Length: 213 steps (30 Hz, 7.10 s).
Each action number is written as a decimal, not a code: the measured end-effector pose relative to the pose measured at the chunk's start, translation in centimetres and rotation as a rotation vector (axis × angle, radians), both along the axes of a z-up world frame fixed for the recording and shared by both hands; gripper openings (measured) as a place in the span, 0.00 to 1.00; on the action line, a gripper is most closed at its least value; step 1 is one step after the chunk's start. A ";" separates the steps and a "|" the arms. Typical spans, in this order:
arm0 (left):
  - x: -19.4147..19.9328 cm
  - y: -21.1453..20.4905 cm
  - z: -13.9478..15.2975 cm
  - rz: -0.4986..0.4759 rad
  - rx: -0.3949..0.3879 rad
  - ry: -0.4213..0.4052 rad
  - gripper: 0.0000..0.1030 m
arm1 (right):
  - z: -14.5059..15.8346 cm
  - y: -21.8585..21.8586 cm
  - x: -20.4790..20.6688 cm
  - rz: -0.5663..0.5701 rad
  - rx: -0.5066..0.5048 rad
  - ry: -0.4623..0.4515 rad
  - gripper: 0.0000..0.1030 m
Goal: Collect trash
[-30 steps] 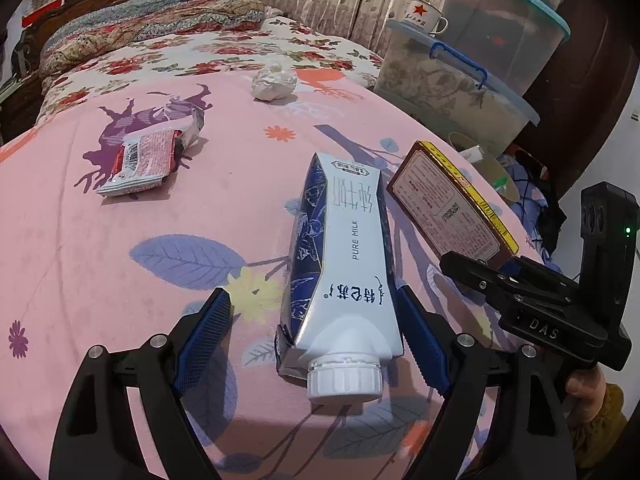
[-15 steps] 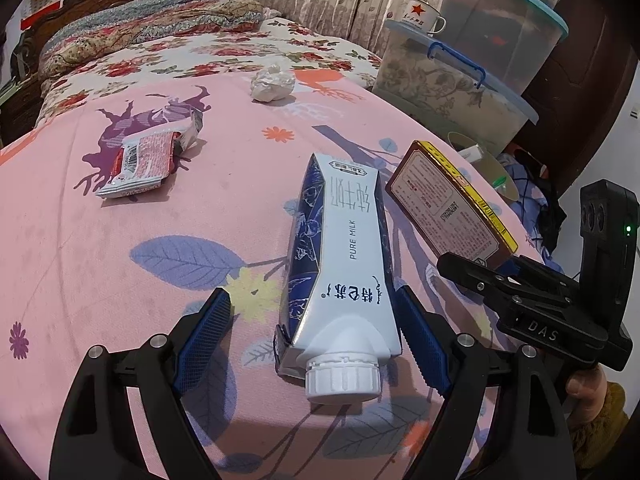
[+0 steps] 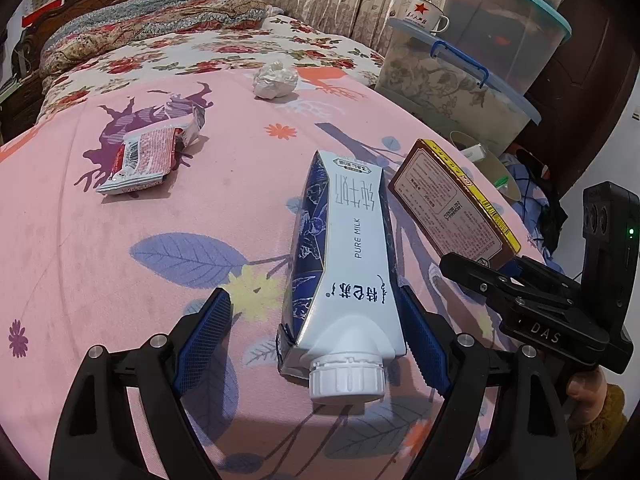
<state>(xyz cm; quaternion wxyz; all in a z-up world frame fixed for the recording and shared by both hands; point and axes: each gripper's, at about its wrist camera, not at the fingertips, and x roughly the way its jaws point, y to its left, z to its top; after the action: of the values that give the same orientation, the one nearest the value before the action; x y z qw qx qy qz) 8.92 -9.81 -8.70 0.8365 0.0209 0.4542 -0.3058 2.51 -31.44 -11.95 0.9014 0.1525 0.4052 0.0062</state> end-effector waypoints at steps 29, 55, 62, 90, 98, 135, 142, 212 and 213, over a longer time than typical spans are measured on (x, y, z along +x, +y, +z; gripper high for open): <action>0.4 -3.3 2.7 -0.108 -0.082 0.020 0.51 | 1.7 -4.0 -1.9 -0.091 0.034 -0.117 0.25; 7.9 -42.6 1.9 -0.508 0.033 0.190 0.52 | -0.4 -36.5 -1.0 -0.614 0.211 -0.020 0.27; 8.4 -44.5 0.9 -0.469 0.064 0.179 0.80 | -1.3 -35.3 0.5 -0.591 0.195 -0.014 0.59; 6.3 0.6 4.5 0.077 0.002 0.010 0.80 | 3.0 -8.2 1.7 -0.149 0.253 -0.148 0.65; 10.8 10.2 2.7 0.269 -0.126 0.139 0.79 | 3.4 0.7 6.1 0.045 0.212 -0.086 0.63; 10.0 6.0 0.7 0.134 -0.121 0.051 0.03 | 0.6 -0.3 15.8 0.131 0.140 0.086 0.48; 4.4 5.0 1.0 0.068 -0.097 0.045 0.03 | 2.6 2.1 8.8 0.167 0.114 -0.045 0.48; 10.3 -42.6 3.3 -0.468 0.025 0.039 0.65 | -0.3 -35.2 -2.3 -0.577 0.082 -0.189 0.74; 10.1 -41.9 4.2 -0.466 0.003 0.033 0.65 | -0.1 -35.1 -2.8 -0.585 0.101 -0.202 0.74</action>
<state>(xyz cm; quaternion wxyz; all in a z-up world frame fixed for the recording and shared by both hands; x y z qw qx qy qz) 19.05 -51.66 -4.52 0.7356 0.1215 0.4514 -0.4903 -0.28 -66.52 -12.02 0.8919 0.3060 0.2515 -0.2182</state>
